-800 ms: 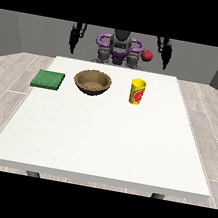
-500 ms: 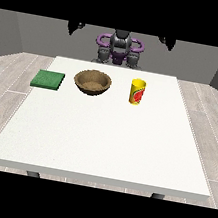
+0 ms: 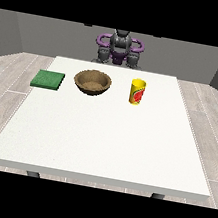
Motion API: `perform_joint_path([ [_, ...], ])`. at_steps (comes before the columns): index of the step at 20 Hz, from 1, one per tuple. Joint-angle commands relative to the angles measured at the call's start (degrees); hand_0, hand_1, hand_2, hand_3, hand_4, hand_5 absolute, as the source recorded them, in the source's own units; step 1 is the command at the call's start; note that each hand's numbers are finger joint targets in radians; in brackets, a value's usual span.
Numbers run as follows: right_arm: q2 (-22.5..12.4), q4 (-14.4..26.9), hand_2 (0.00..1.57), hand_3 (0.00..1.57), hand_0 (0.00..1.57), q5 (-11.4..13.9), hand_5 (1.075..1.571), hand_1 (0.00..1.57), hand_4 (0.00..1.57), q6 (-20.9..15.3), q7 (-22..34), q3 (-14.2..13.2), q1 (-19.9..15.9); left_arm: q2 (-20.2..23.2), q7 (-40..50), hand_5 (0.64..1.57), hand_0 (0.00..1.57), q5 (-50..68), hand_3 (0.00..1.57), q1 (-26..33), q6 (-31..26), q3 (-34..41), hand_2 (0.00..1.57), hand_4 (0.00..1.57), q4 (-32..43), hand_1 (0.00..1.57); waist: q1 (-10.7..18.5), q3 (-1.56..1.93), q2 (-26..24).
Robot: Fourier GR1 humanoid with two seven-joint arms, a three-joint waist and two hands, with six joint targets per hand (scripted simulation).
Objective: Pick the cup and pour the ball into the bowl, then pick the bowl and place it on the pad
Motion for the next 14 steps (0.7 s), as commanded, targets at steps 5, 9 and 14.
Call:
perform_joint_path([
  [5, 1.1, 0.7, 0.0, 0.0, 0.0, 7.7, 1.569, 0.0, 0.3, -9.8, 9.5, 6.7, -19.3, 0.2, 2.2, 1.518, 0.0, -0.7, 0.0, -10.8, 1.9, -0.4, 0.0, 0.0, -2.9, 0.0, -2.3, 0.09, 13.1],
  [9, -2.0, 1.1, 0.0, 0.0, 0.0, 5.3, 1.57, 0.0, 0.0, -3.6, 0.2, -0.5, -20.3, 3.7, -9.5, 1.509, 0.0, -0.8, 0.0, -12.8, -2.9, 4.6, 0.0, 0.0, 0.9, 0.0, -3.2, 0.1, 27.1],
  [14, -2.4, -1.0, 0.0, 0.0, 0.0, 3.0, 1.568, 0.0, 0.0, 0.2, -6.2, -0.8, -20.4, 6.6, -16.1, 1.483, 0.0, -4.9, 0.0, -21.4, -1.6, 8.2, 0.0, 0.0, 7.3, 0.0, -9.1, 0.13, 35.7],
])
